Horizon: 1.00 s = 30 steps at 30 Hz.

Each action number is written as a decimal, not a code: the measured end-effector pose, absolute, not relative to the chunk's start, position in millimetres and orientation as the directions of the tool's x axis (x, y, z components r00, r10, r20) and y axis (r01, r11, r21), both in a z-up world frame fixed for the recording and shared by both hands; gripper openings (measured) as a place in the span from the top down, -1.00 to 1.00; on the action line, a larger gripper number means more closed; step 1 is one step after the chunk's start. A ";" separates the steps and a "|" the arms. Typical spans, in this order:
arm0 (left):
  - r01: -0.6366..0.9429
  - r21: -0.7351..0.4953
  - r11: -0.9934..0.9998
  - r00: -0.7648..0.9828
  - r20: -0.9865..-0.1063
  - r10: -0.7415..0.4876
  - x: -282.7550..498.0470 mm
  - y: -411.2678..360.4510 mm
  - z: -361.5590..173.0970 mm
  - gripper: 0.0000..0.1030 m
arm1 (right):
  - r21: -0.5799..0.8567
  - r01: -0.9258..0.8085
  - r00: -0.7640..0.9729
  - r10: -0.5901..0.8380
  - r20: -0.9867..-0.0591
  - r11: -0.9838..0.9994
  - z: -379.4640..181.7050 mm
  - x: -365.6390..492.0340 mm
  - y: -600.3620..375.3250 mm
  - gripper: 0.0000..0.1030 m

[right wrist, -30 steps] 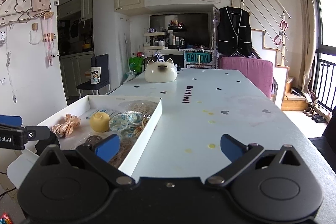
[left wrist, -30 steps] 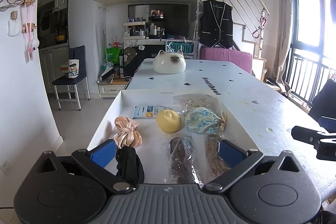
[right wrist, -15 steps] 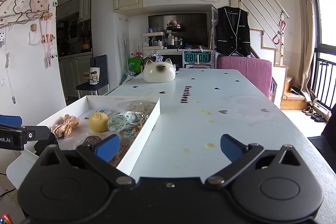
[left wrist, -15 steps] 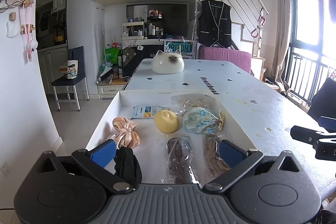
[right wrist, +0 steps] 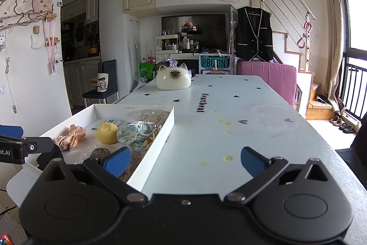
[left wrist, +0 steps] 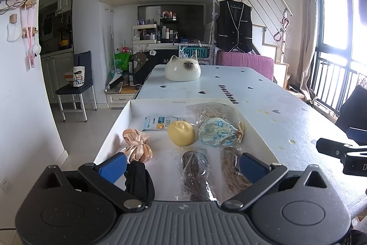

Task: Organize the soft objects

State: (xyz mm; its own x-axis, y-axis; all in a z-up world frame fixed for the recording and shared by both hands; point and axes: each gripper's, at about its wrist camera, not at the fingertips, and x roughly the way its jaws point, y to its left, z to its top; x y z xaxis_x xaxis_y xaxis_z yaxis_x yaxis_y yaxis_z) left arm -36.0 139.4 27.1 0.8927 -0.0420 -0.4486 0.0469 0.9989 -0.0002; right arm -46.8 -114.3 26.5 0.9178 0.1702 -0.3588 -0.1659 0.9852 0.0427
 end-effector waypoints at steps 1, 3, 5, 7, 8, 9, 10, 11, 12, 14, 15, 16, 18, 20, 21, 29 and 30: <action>0.046 0.000 0.999 0.893 -0.449 -0.042 -36.0 139.4 27.1 -1.00 | 0.043 -0.166 0.918 0.170 -0.359 0.985 26.3 -46.5 -113.9 -1.00; 0.046 0.000 0.999 0.893 -0.449 -0.042 -36.0 139.4 27.0 -1.00 | 0.042 -0.166 0.918 0.170 -0.358 0.985 26.6 -46.7 -114.4 -1.00; 0.047 -0.001 0.999 0.893 -0.449 -0.042 -36.0 139.5 27.0 -1.00 | 0.043 -0.166 0.918 0.170 -0.359 0.985 26.2 -46.5 -113.8 -1.00; 0.047 -0.002 0.999 0.893 -0.448 -0.043 -36.8 138.9 27.2 -1.00 | 0.043 -0.165 0.918 0.169 -0.359 0.985 26.2 -46.5 -113.7 -1.00; 0.047 -0.002 0.999 0.893 -0.448 -0.043 -36.8 138.9 27.2 -1.00 | 0.043 -0.165 0.918 0.170 -0.358 0.985 26.3 -46.6 -113.7 -1.00; 0.047 -0.002 0.999 0.893 -0.448 -0.043 -36.8 138.9 27.2 -1.00 | 0.042 -0.165 0.918 0.170 -0.358 0.985 26.5 -46.9 -114.3 -1.00; 0.047 -0.002 0.999 0.893 -0.448 -0.043 -36.8 138.9 27.1 -1.00 | 0.042 -0.165 0.918 0.169 -0.358 0.985 26.4 -46.7 -114.1 -1.00; 0.048 -0.002 0.999 0.893 -0.448 -0.043 -36.9 138.9 27.1 -1.00 | 0.043 -0.165 0.918 0.169 -0.358 0.985 26.2 -46.5 -113.7 -1.00; 0.048 -0.002 0.999 0.893 -0.448 -0.043 -36.9 138.8 27.1 -1.00 | 0.043 -0.164 0.918 0.168 -0.358 0.986 26.3 -46.6 -113.9 -1.00; 0.048 -0.002 0.999 0.893 -0.448 -0.044 -36.8 138.9 27.1 -1.00 | 0.042 -0.164 0.919 0.168 -0.357 0.986 26.4 -46.7 -114.1 -1.00; 0.049 -0.001 0.999 0.893 -0.448 -0.044 -36.7 138.2 27.5 -1.00 | 0.041 -0.164 0.919 0.168 -0.357 0.986 26.1 -46.7 -114.5 -1.00; 0.049 -0.001 0.999 0.893 -0.448 -0.044 -36.8 138.1 27.6 -1.00 | 0.042 -0.164 0.919 0.168 -0.358 0.986 26.1 -46.7 -114.4 -1.00; 0.050 -0.001 0.999 0.893 -0.447 -0.045 -36.9 137.6 28.1 -1.00 | 0.041 -0.164 0.919 0.168 -0.358 0.986 26.2 -46.8 -114.6 -1.00; 0.050 -0.001 0.999 0.893 -0.447 -0.045 -37.0 137.1 28.6 -1.00 | 0.042 -0.163 0.920 0.167 -0.355 0.986 26.4 -47.0 -114.9 -1.00; 0.049 -0.001 0.999 0.893 -0.447 -0.044 -36.9 136.5 28.8 -1.00 | 0.042 -0.163 0.919 0.167 -0.356 0.986 26.1 -46.9 -114.2 -1.00; 0.050 -0.001 0.999 0.894 -0.447 -0.045 -37.0 136.8 28.7 -1.00 | 0.041 -0.164 0.919 0.168 -0.357 0.986 26.1 -47.1 -114.5 -1.00; 0.049 -0.002 0.999 0.894 -0.446 -0.045 -37.0 136.7 28.7 -1.00 | 0.041 -0.164 0.919 0.168 -0.356 0.986 26.0 -47.1 -114.2 -1.00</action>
